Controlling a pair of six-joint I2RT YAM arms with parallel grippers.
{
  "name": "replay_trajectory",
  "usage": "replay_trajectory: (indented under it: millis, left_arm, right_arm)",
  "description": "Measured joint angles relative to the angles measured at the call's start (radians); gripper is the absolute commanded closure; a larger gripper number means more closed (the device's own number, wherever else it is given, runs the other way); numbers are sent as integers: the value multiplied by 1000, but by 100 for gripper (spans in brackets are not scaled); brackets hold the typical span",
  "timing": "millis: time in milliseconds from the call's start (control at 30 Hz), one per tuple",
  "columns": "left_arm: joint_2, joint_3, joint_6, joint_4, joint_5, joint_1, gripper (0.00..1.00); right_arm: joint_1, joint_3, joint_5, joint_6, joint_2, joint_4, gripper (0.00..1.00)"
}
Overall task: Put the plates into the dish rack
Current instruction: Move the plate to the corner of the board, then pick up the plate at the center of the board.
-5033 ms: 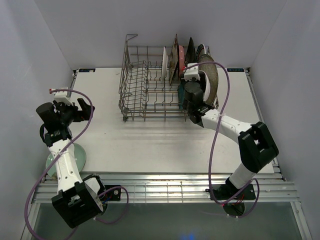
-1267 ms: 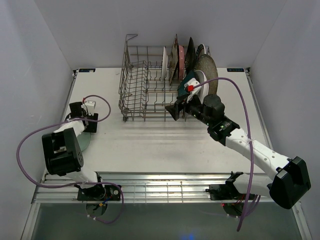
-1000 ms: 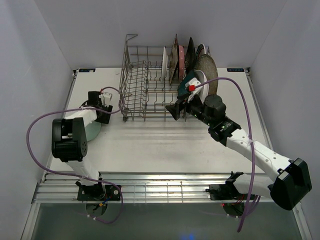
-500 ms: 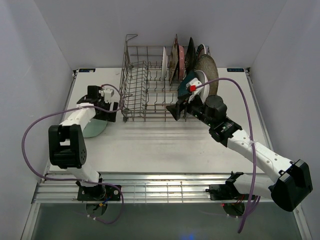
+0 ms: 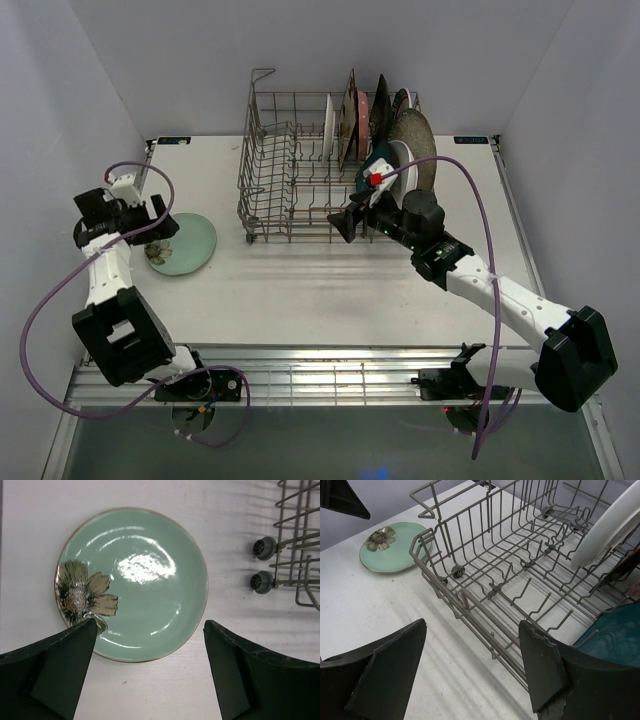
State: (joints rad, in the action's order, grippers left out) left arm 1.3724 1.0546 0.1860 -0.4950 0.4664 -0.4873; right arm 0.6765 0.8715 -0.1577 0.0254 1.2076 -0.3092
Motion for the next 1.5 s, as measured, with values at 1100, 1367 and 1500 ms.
replay_trajectory:
  millis: [1100,1367,1500]
  left_arm:
    - [240,-167,-135,191,237,-323,2]
    - [305,-169,-188,251,245,-323,4]
    - [350,-158,-207,264,278,-323,8]
  right_arm:
    - [0,-220,-35,-11,-115,-243,18]
    - [0,-251,-63,46,-116,-308,19]
    - [0,-280,-66,59,-135,-336,19]
